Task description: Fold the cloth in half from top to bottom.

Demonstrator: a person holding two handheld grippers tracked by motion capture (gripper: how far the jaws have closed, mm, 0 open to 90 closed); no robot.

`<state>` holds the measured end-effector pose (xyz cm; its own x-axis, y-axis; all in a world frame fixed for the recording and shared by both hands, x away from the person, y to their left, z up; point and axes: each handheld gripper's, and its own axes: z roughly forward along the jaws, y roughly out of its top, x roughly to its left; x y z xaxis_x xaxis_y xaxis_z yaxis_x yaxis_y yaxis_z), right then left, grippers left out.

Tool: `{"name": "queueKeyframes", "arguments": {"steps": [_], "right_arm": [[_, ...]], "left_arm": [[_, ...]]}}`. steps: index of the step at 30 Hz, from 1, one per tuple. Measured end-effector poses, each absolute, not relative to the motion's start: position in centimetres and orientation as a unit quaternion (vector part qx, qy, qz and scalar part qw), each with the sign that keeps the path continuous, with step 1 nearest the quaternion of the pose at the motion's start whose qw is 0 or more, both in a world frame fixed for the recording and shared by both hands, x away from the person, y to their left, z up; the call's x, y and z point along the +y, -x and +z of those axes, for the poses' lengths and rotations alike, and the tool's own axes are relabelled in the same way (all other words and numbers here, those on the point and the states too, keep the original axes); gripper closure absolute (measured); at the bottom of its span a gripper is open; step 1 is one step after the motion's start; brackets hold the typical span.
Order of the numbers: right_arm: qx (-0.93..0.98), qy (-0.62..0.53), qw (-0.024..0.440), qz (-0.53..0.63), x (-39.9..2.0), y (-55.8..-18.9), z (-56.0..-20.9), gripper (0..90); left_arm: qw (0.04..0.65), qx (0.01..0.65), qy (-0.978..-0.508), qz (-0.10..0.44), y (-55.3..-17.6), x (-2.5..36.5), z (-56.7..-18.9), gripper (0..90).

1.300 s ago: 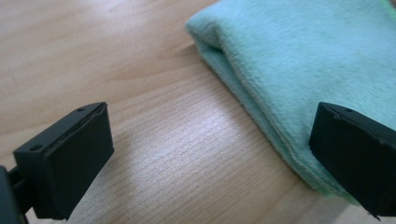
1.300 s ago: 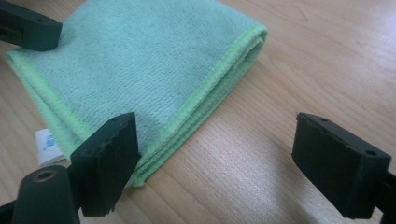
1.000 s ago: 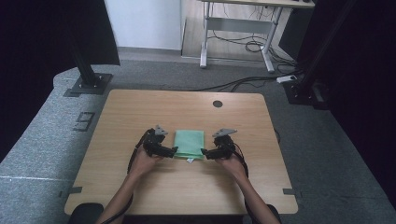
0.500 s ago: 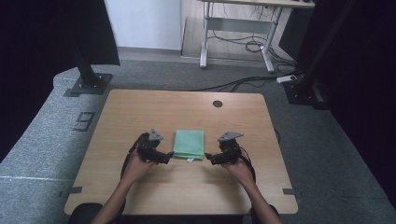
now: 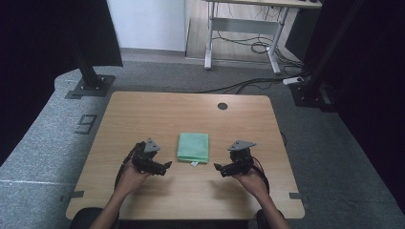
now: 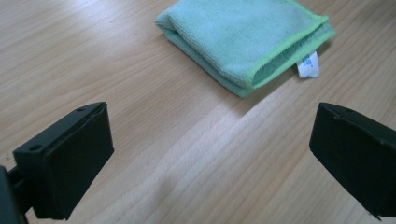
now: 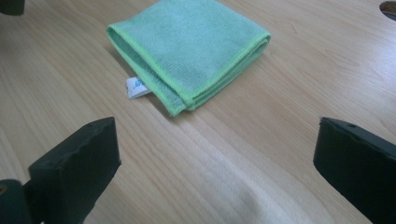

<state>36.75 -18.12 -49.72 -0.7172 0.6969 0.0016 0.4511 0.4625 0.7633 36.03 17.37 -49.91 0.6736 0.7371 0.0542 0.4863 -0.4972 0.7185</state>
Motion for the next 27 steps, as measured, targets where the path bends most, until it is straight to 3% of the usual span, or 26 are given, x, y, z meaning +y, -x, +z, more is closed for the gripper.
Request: {"name": "queueKeyframes", "arguments": {"steps": [27], "right_arm": [[0.838,-0.363,0.157,0.377,-20.7,-34.5,-53.1,0.0]], "left_arm": [[0.357,0.366,-0.842,0.170,-33.6,19.5,-53.2,0.0]]}}
